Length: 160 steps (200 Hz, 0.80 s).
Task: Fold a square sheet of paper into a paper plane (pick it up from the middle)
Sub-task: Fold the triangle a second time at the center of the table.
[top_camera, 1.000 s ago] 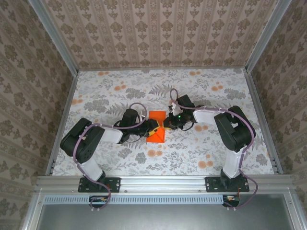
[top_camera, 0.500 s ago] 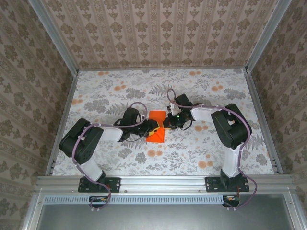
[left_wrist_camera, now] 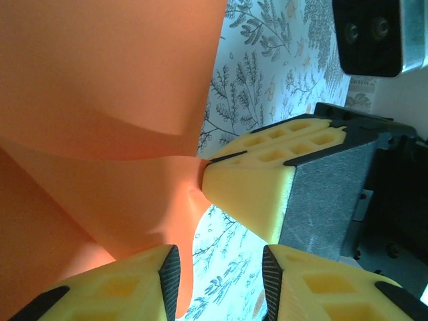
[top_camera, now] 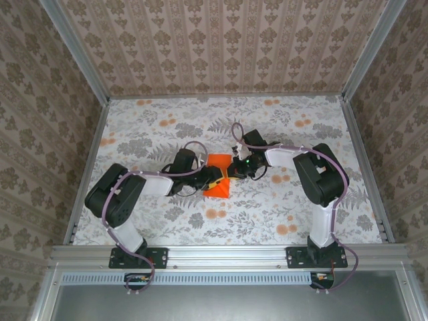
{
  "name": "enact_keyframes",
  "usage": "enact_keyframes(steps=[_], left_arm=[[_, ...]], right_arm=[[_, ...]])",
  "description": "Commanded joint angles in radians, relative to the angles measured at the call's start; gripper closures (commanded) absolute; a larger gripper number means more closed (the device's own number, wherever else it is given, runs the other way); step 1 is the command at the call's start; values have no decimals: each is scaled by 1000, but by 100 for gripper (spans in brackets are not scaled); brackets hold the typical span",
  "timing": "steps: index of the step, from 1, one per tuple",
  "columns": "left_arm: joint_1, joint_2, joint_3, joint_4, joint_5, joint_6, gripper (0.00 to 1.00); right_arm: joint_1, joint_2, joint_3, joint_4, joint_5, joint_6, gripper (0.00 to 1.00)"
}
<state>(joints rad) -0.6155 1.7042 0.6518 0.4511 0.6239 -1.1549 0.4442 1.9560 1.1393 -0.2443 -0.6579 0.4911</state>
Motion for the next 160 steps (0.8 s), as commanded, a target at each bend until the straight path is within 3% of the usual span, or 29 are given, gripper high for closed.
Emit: enact_keyframes(steps=[1,160], left_arm=[[-4,11,32,-7,13,27,60],[-4,48,43,-12,13,34,60]], right_arm=[[5,23,25,-33,20,-28,97],[5,52,49,-47,30,-34,98]])
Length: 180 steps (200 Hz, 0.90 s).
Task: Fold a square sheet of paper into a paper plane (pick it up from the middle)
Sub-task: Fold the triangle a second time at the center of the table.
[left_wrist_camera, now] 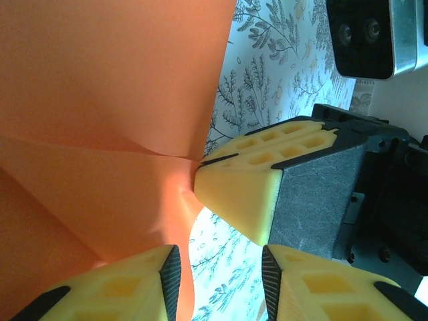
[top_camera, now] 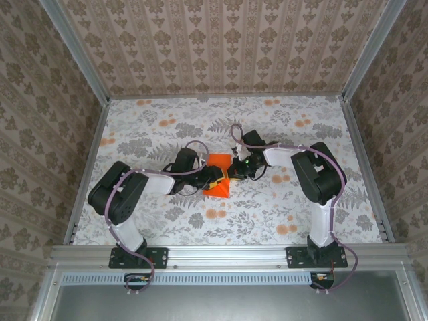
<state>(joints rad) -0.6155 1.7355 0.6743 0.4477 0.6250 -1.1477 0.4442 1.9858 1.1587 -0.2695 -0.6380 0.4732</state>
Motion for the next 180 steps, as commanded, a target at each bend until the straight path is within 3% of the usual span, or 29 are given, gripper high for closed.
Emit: enact_keyframes(steps=[1,132,180], left_arm=[[-4,17,21,-8,12,26,60],[-5,-3,36,4,12,26,60],[-13,7,64,-78,5,57,60]], right_arm=[[5,23,30,-22,9,-15,98],[5,37,37,-35,1,-19,98],[5,40,32,-33,0,-16,98]])
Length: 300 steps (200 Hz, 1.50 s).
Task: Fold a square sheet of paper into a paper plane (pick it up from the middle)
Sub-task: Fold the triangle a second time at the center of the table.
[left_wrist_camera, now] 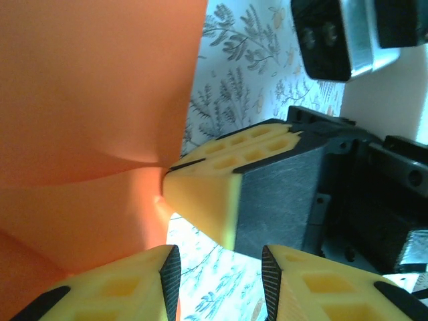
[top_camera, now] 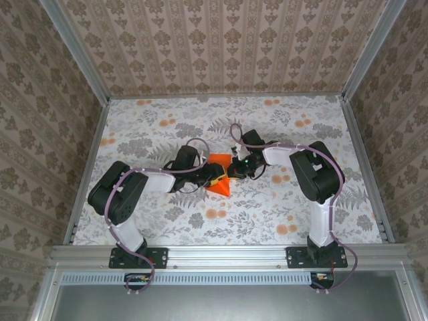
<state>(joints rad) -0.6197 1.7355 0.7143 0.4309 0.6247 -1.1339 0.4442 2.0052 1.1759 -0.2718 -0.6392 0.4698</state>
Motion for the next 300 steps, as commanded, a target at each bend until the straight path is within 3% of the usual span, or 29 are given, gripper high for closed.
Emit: enact_keyframes(steps=[1,210,245,300], left_arm=[[-10,8,25,-62,4,43,60],[-10,35,31,-196,-55,71,62],[-12,33,28,-227,-75,62,62],[-38,40,31,-299,-140,24,71]], right_arm=[[5,21,15,-30,0,-13,98],[6,34,18,-38,2,-10,96],[5,28,25,-49,7,-5,92],[-11,-18,31,-60,16,22,81]])
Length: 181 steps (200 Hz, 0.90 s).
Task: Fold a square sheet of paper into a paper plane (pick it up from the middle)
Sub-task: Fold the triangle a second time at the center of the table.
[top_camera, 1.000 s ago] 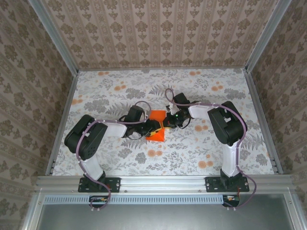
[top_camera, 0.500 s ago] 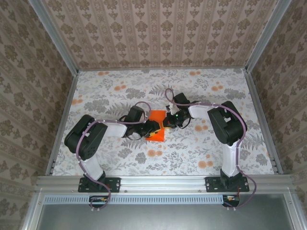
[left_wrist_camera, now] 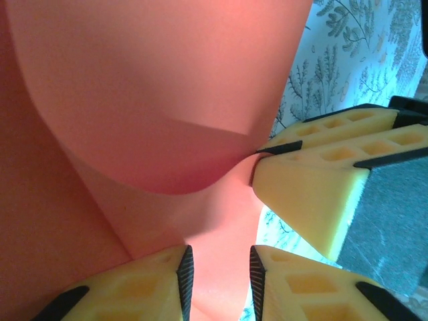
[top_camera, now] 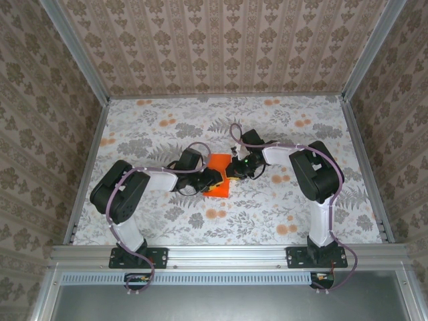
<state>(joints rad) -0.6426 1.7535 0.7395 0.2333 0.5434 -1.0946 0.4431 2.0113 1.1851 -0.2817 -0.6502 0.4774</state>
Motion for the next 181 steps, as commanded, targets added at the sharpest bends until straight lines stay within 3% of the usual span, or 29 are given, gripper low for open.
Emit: enact_keyframes(steps=[1,53,92,181], left_arm=[[-15,21,6,-103,-60,-16,71],[-19,1,9,-187,-112,-14,74],[-20,-2,8,-207,-127,-19,75],[-25,2,12,-197,-123,-24,76]], right_arm=[[-10,-26,21,-50,28,15,81],[-22,-101,-14,-30,63,20,79],[-15,-128,-48,17,39,27,85],[28,-15,31,-11,19,16,90]])
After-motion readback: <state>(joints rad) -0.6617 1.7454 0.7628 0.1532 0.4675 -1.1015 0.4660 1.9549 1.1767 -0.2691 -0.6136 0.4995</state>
